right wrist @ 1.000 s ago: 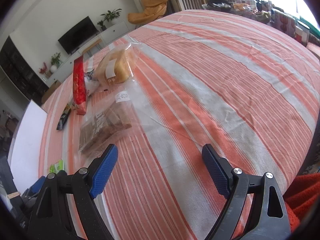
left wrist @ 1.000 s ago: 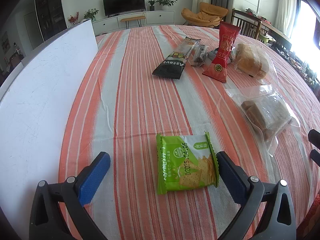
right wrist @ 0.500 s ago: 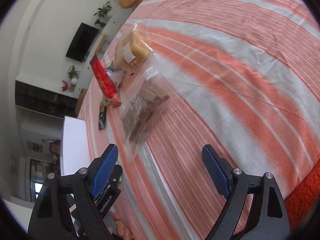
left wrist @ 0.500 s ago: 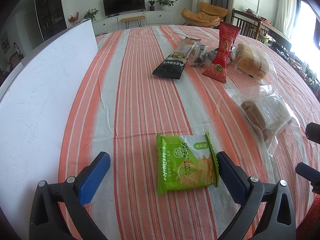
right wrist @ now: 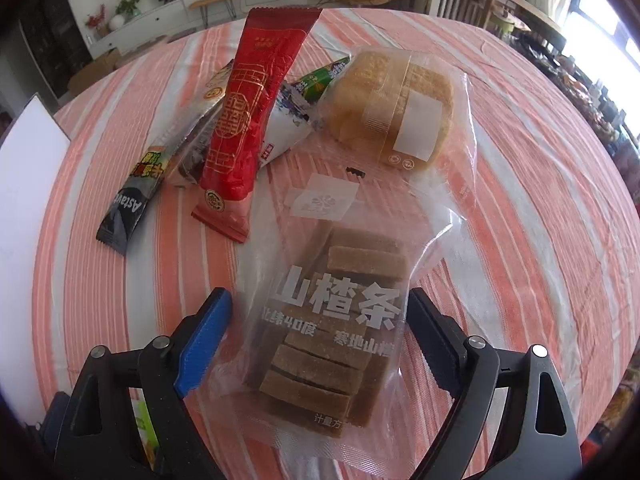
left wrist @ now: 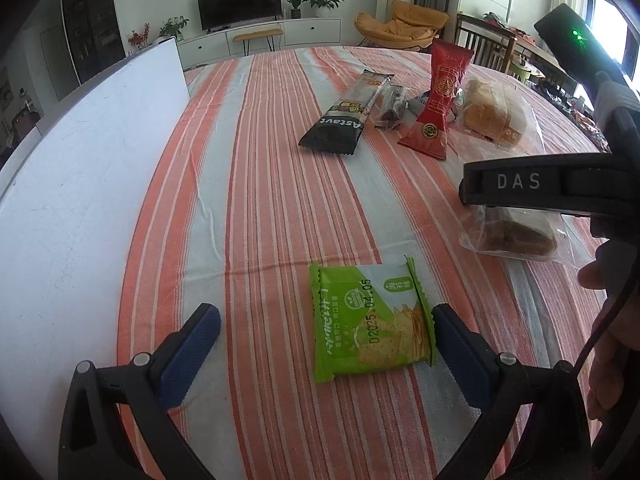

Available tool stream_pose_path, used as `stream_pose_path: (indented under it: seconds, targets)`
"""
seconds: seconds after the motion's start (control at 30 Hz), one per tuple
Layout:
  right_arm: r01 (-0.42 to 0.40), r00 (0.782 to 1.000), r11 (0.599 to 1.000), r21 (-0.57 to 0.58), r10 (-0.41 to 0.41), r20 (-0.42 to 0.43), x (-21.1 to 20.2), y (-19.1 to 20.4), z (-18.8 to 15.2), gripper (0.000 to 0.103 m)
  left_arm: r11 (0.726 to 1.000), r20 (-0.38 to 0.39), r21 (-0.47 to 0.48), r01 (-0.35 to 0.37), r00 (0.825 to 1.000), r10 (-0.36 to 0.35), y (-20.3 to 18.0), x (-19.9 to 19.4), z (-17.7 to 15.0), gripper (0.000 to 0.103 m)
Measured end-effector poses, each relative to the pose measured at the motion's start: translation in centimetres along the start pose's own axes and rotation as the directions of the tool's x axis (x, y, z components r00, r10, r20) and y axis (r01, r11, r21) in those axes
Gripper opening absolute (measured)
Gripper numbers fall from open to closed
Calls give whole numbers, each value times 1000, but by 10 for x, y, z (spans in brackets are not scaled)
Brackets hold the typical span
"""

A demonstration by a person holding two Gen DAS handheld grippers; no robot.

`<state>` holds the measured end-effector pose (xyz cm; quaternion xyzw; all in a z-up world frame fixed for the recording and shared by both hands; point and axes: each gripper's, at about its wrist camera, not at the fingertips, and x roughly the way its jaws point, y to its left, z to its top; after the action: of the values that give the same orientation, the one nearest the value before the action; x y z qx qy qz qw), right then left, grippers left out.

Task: Organize snacks
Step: 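Grasp the clear hawthorn strip bag with the right gripper while the left gripper lifts the cracker pack, then lower both snacks into the cardboard box and open both grippers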

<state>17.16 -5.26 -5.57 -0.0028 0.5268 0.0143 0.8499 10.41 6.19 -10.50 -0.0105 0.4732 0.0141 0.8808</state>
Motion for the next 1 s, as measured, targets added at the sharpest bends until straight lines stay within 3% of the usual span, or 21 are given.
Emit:
stream_pose_path:
  seconds: [0.03, 0.07, 0.13, 0.2, 0.27, 0.37, 0.47, 0.57, 0.63, 0.73, 0.9, 0.97, 1.0]
  targets:
    - [-5, 1000, 1000, -26, 5, 5, -6, -5, -5, 66, 1000, -12, 7, 5, 1000, -5, 0, -2, 0, 97]
    - [-22, 1000, 999, -31, 22, 0, -12, -12, -10, 58, 1000, -13, 13, 9, 1000, -9, 1, -5, 0, 90]
    - [-50, 999, 999, -20, 49, -16, -23, -30, -22, 57, 1000, -3, 26, 16, 1000, -16, 1, -12, 1, 50]
    - [-126, 992, 992, 26, 127, -19, -32, -50, -37, 57, 999, -17, 0, 49, 999, -49, 5, -14, 2, 49]
    - [-240, 970, 964, 115, 241, 1, -42, -71, -51, 56, 995, -20, -45, 84, 996, -85, 10, -18, 0, 49]
    - [-411, 911, 880, 239, 406, 72, -57, -99, -71, 56, 981, 7, -97, 171, 985, -171, 12, -41, -1, 49]
    - [-488, 871, 819, 301, 479, 110, -66, -112, -80, 56, 954, 44, -121, 273, 962, -269, 12, -77, 0, 49]
    - [-542, 838, 784, 304, 529, 130, -83, -102, -76, 56, 914, 99, -149, 378, 925, -367, 25, -125, 2, 49]
    - [-589, 807, 764, 266, 571, 147, -105, -82, -64, 56, 904, 154, -154, 400, 913, -378, 44, -160, 3, 49]
    - [-671, 742, 722, 170, 649, 170, -148, -42, -54, 56, 915, 243, -174, 365, 916, -320, 85, -206, 2, 49]
    - [-791, 606, 612, -1, 783, 143, -210, 42, -36, 56, 942, 307, -295, 160, 950, -65, 176, -245, -10, 49]
    - [-807, 576, 584, -84, 811, 100, -226, 85, -30, 56, 927, 270, -372, 47, 961, 60, 214, -241, -21, 49]
    - [-805, 575, 580, -127, 814, 81, -232, 105, -30, 56, 910, 246, -414, 7, 964, 104, 233, -235, -30, 49]
